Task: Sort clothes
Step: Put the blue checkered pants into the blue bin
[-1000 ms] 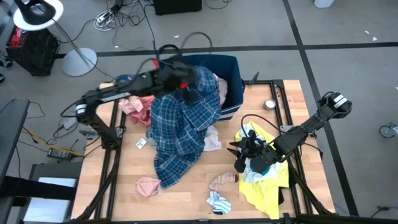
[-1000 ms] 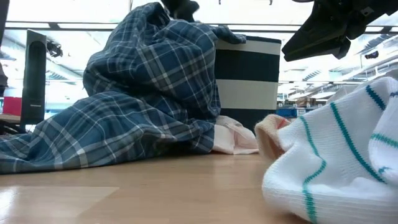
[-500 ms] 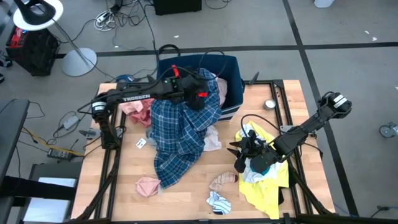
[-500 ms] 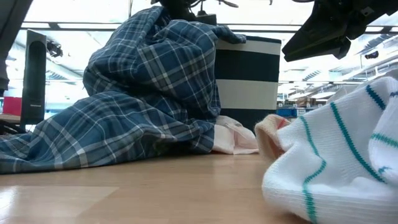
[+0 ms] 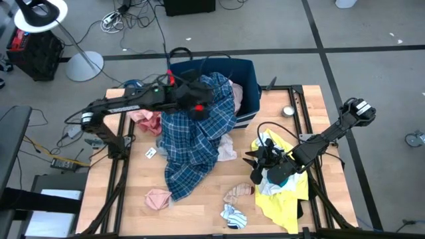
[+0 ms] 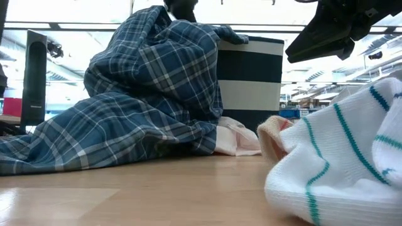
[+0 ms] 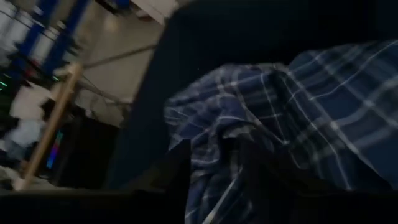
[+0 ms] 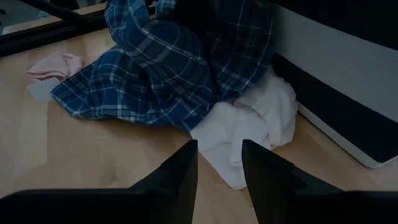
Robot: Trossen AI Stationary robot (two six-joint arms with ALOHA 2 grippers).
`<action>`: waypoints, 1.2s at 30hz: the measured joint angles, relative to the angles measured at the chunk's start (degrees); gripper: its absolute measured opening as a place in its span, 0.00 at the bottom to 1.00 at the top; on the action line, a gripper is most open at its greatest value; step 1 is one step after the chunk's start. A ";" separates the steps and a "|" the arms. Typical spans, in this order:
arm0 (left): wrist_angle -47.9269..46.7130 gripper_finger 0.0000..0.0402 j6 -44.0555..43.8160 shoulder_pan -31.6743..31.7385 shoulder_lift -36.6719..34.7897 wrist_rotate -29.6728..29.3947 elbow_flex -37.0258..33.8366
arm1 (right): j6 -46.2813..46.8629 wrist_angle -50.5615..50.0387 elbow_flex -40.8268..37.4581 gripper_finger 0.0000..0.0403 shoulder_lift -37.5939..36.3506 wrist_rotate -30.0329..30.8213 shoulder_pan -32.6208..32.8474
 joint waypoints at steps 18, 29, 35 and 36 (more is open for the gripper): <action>-10.43 0.37 -29.74 -20.02 -20.45 -3.46 -15.00 | 0.07 -0.18 0.00 0.31 0.00 -0.59 0.02; -9.98 0.37 -57.56 -36.36 -31.85 -13.39 -38.42 | 0.11 -0.59 0.00 0.31 0.02 -0.61 0.02; -2.00 0.37 -64.40 -39.78 -31.72 -13.37 -48.96 | 0.50 -0.55 0.00 0.31 0.02 -0.61 0.02; 0.87 0.37 -64.53 -39.86 -31.72 -13.16 -50.75 | 0.50 -0.55 0.00 0.31 0.02 -0.61 0.02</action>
